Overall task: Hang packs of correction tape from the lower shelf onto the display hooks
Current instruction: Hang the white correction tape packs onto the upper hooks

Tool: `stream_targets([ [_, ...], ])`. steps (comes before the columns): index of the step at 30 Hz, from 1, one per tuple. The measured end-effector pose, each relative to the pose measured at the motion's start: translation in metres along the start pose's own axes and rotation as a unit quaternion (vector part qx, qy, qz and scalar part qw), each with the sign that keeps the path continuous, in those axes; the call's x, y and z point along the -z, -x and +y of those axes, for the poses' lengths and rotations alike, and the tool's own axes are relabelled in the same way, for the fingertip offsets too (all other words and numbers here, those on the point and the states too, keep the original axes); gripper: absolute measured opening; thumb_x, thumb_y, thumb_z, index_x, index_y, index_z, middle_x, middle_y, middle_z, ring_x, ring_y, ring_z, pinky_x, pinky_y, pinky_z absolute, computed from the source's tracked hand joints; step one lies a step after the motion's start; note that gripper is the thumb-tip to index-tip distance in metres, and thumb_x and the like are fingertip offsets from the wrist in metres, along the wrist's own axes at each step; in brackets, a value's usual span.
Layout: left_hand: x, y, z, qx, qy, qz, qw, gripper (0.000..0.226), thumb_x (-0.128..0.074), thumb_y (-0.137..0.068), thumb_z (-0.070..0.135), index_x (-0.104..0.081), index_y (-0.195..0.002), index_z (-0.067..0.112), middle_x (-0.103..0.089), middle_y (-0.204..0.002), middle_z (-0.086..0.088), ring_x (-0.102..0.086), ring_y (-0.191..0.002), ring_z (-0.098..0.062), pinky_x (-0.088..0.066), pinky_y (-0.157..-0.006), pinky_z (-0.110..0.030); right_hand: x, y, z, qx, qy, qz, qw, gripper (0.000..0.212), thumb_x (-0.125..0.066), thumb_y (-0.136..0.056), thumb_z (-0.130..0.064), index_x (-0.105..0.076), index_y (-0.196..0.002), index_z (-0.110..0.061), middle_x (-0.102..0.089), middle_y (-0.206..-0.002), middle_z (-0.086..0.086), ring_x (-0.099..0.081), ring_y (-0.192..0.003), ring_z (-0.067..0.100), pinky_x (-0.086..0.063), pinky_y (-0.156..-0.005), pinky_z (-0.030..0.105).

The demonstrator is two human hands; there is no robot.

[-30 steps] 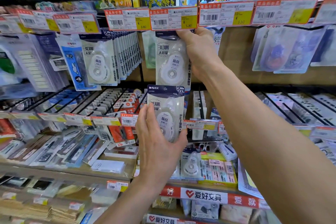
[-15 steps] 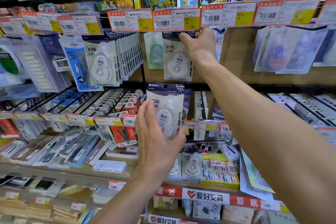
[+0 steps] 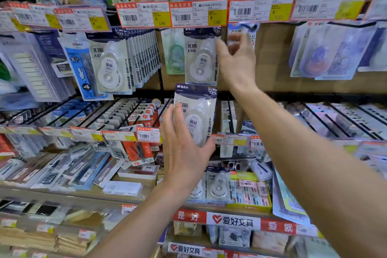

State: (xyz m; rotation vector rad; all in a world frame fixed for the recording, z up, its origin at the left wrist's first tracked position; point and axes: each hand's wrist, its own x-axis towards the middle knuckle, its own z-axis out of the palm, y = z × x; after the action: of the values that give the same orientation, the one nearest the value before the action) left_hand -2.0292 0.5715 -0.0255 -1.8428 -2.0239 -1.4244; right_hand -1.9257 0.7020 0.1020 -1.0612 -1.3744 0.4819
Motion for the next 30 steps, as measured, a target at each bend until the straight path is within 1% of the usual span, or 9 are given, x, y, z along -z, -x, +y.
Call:
stream_targets([
  [2, -0.003, 0.001, -0.001, 0.000, 0.002, -0.004, 1.000, 0.108, -0.074, -0.083, 0.049, 0.000, -0.157, 0.024, -0.003, -0.161, 0.008, -0.006, -0.150, -0.014, -0.006, -0.116, -0.026, 0.009, 0.030, 0.006, -0.021, -0.053, -0.062, 0.996, 0.023, -0.064, -0.098, -0.037, -0.065, -0.109, -0.016, -0.069, -0.094, -0.006, -0.064, -0.085, 0.004, -0.051, -0.079, 0.018],
  [6, -0.010, 0.005, 0.000, 0.011, 0.013, -0.001, 1.000, 0.110, -0.076, -0.082, 0.045, 0.003, -0.155, 0.029, -0.004, -0.161, 0.010, -0.006, -0.150, -0.015, -0.014, -0.121, -0.033, 0.015, 0.072, 0.022, -0.091, -0.123, -0.193, 0.969, 0.015, -0.072, -0.093, -0.031, -0.077, -0.094, -0.016, -0.075, -0.088, 0.003, -0.063, -0.081, 0.008, -0.049, -0.073, 0.026],
  [7, -0.011, 0.007, 0.000, 0.014, 0.013, -0.002, 1.000, 0.110, -0.077, -0.081, 0.044, 0.003, -0.155, 0.029, -0.005, -0.160, 0.009, -0.007, -0.151, -0.016, -0.017, -0.122, -0.036, 0.015, 0.077, 0.026, -0.104, -0.141, -0.197, 0.965, 0.006, -0.075, -0.090, -0.024, -0.078, -0.092, -0.020, -0.075, -0.087, 0.002, -0.064, -0.081, 0.011, -0.051, -0.074, 0.030],
  [10, -0.012, 0.013, 0.000, 0.019, 0.015, -0.002, 1.000, 0.112, -0.079, -0.080, 0.042, 0.002, -0.156, 0.026, -0.007, -0.161, 0.005, -0.007, -0.151, -0.018, -0.018, -0.122, -0.038, 0.015, 0.081, 0.029, -0.127, -0.156, -0.197, 0.960, 0.009, -0.077, -0.085, -0.017, -0.077, -0.091, -0.024, -0.075, -0.085, 0.000, -0.067, -0.075, 0.011, -0.052, -0.067, 0.028],
  [13, -0.011, 0.013, 0.001, 0.017, 0.025, -0.001, 1.000, 0.115, -0.081, -0.079, 0.039, 0.002, -0.158, 0.022, -0.005, -0.161, 0.007, -0.006, -0.151, -0.016, -0.013, -0.121, -0.032, 0.014, 0.081, 0.026, -0.133, -0.164, -0.205, 0.956, 0.010, -0.077, -0.086, -0.017, -0.077, -0.080, -0.025, -0.076, -0.081, 0.002, -0.068, -0.075, 0.016, -0.054, -0.073, 0.034],
  [19, -0.004, 0.015, 0.005, -0.007, 0.046, 0.015, 0.999, 0.110, -0.074, -0.082, 0.048, 0.002, -0.157, 0.023, -0.004, -0.161, 0.010, -0.004, -0.150, -0.013, -0.009, -0.119, -0.028, 0.014, 0.065, 0.005, -0.059, -0.155, -0.176, 0.970, 0.020, -0.076, -0.089, -0.013, -0.074, -0.074, -0.026, -0.071, -0.072, -0.004, -0.061, -0.072, 0.013, -0.050, -0.072, 0.030],
  [22, -0.001, 0.021, 0.002, -0.009, 0.044, 0.006, 0.999, 0.107, -0.068, -0.084, 0.054, 0.003, -0.158, 0.023, -0.001, -0.162, 0.009, 0.000, -0.151, -0.010, -0.006, -0.120, -0.028, 0.012, 0.049, -0.008, -0.015, -0.149, -0.165, 0.975, 0.017, -0.077, -0.085, -0.017, -0.076, -0.075, -0.030, -0.073, -0.079, 0.002, -0.059, -0.077, 0.018, -0.050, -0.075, 0.036],
  [25, -0.001, 0.022, -0.002, -0.006, 0.020, -0.018, 1.000, 0.101, -0.064, -0.089, 0.052, 0.002, -0.158, 0.019, -0.001, -0.164, 0.006, 0.001, -0.152, -0.012, -0.005, -0.122, -0.028, 0.010, 0.033, -0.019, 0.012, -0.173, -0.152, 0.973, 0.017, -0.079, -0.083, -0.017, -0.078, -0.077, -0.032, -0.079, -0.096, 0.006, -0.073, -0.092, 0.024, -0.058, -0.093, 0.049],
  [30, -0.004, 0.016, -0.007, 0.010, -0.053, -0.091, 0.994, 0.095, -0.055, -0.095, 0.051, 0.006, -0.158, 0.013, 0.003, -0.167, -0.002, 0.007, -0.153, -0.019, 0.002, -0.124, -0.033, 0.001, 0.011, -0.031, 0.032, -0.231, -0.135, 0.963, 0.013, -0.077, -0.086, -0.004, -0.078, -0.090, -0.016, -0.079, -0.100, 0.007, -0.076, -0.097, 0.021, -0.061, -0.093, 0.040],
])
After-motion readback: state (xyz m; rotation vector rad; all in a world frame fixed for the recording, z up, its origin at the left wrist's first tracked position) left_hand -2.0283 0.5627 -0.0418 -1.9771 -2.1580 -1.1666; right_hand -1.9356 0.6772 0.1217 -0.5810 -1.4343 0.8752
